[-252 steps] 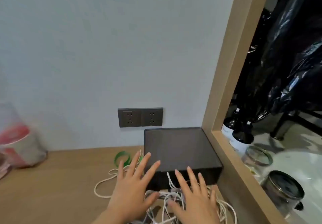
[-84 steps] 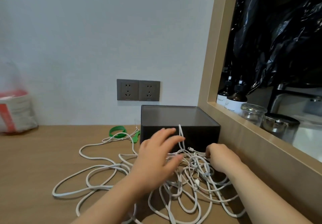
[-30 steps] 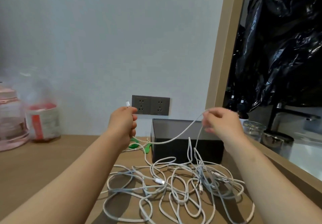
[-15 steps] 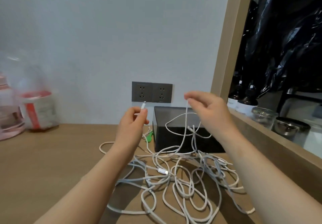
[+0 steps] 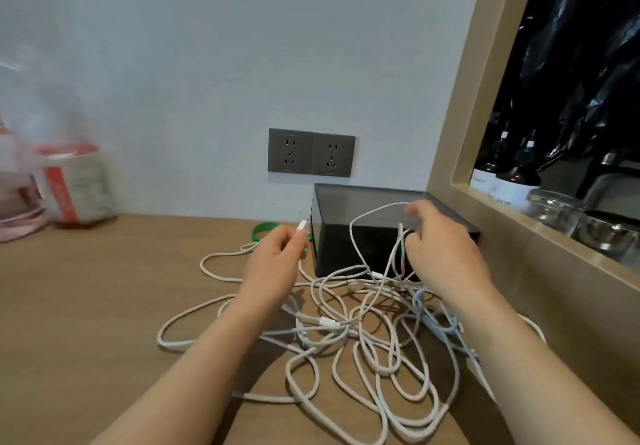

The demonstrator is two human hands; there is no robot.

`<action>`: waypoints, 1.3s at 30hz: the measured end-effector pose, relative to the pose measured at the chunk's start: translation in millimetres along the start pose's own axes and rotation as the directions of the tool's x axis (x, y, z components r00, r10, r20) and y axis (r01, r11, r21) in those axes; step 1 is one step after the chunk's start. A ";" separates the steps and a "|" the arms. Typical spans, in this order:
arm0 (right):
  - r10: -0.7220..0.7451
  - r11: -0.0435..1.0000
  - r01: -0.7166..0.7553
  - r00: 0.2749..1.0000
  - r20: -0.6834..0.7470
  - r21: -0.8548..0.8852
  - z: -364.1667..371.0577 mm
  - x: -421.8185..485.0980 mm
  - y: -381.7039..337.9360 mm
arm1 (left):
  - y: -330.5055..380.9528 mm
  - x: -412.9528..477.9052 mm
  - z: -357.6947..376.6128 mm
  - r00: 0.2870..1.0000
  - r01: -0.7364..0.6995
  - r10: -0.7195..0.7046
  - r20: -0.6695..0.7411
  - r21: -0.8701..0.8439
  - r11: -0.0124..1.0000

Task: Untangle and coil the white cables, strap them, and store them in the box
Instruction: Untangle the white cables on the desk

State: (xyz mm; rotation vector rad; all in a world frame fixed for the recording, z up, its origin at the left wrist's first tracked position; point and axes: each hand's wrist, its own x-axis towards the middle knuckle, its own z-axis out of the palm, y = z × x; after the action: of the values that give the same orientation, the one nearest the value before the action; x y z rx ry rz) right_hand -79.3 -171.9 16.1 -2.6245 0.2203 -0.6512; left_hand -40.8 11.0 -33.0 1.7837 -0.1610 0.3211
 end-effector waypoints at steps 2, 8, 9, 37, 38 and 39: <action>-0.157 0.987 0.137 0.941 -0.301 -0.086 1.0 -10.9 -14.7 | -2.2 3.8 -3.3 0.995 0.102 -0.101 0.016 -0.162 0.981; -0.566 0.824 0.564 0.809 0.160 0.063 41.0 -26.4 -45.6 | 5.9 13.2 -21.0 0.970 0.211 -0.226 0.087 -0.761 0.613; -0.525 0.848 0.522 0.806 0.273 0.091 49.4 -24.9 -43.6 | 6.9 14.2 -23.3 0.970 0.204 -0.224 0.092 -0.809 0.552; -0.280 0.919 0.251 0.958 0.054 0.304 44.2 -10.6 -10.5 | -4.8 -0.8 -20.1 0.920 -0.333 0.170 0.352 0.477 0.813; -0.304 0.912 0.287 0.952 0.015 0.293 45.7 -11.1 -10.8 | -4.9 -1.1 -18.8 0.909 -0.351 0.157 0.385 0.508 0.787; -0.330 0.903 0.318 0.944 -0.008 0.289 47.4 -11.2 -11.0 | -5.9 -0.9 -17.6 0.901 -0.363 0.145 0.410 0.527 0.768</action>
State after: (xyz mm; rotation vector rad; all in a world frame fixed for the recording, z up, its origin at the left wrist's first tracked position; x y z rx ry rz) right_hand -65.9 -142.0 -21.5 -2.4050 -0.3123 -0.6778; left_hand -42.3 29.3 -35.1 2.4509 -0.6261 0.2638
